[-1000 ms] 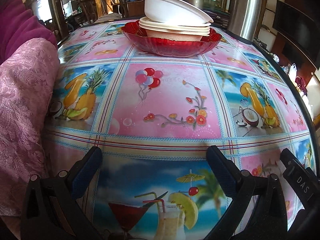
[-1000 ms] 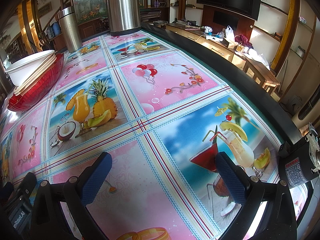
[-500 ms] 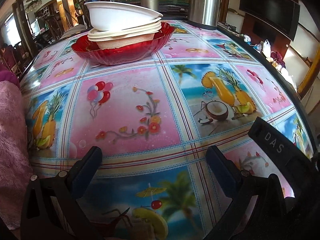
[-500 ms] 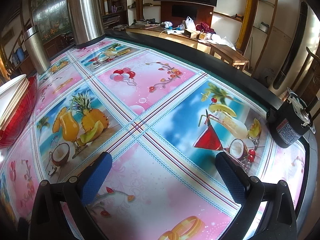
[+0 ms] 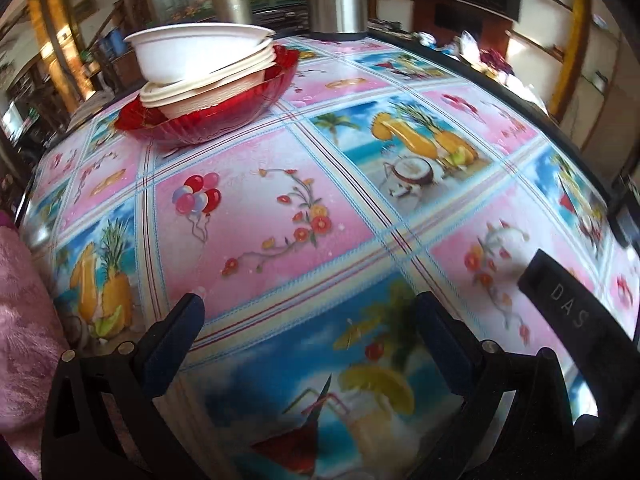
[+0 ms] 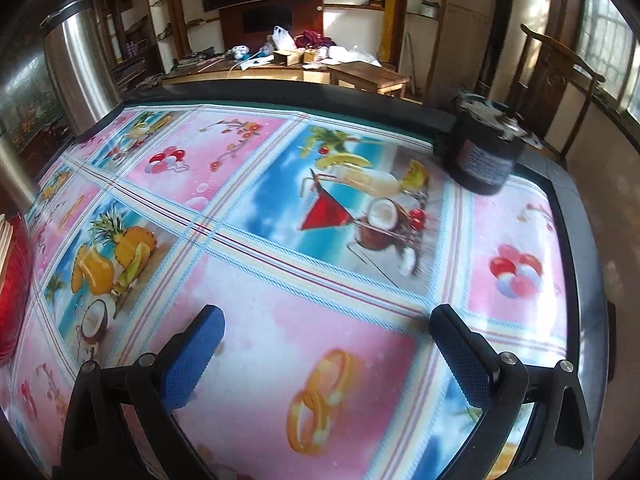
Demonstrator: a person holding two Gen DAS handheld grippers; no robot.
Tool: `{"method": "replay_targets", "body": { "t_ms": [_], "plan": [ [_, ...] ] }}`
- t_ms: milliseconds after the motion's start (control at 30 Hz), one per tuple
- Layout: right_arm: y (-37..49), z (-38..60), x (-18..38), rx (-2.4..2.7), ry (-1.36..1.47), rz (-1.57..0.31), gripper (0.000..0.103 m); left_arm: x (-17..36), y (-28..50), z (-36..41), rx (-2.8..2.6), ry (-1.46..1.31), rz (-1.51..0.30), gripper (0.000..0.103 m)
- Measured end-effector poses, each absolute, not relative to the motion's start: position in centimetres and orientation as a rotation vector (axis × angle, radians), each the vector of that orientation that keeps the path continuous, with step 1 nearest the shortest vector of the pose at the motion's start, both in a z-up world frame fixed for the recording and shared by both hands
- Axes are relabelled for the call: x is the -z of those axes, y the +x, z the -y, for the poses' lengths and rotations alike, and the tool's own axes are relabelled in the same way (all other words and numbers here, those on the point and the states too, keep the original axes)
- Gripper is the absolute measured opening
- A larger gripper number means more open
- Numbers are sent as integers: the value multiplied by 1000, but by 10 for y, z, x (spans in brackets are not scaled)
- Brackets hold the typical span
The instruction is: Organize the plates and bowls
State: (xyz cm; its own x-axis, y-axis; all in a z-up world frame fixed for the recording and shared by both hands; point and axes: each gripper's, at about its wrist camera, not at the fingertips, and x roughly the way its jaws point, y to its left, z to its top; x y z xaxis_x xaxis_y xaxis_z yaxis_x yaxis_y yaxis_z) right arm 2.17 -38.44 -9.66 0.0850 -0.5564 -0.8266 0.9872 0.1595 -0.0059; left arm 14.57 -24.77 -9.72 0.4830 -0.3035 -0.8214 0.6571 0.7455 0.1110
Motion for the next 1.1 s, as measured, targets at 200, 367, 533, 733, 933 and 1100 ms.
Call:
{"method": "replay_targets", "body": {
  "t_ms": [200,367,533,733,933,1100],
  "plan": [
    [-22,295,72,1397,734,-728,103,70,123,194,857,561,-925,103],
    [-68,205,39,1534,901,-507,103,45,111,137,1126,543,-895,103],
    [-81,102,4,1760,901,-333,103,24,123,81,1406,501,-976,103],
    [-45,-12,-66,1840,742,-290,103,-40,147,-7,1628,495,-977,103],
    [-13,-151,-140,1879,584,-337,103,-99,194,-99,1934,499,-897,103],
    [15,-275,-189,1890,534,-264,103,-144,258,-156,2105,464,-895,103]
  ]
}}
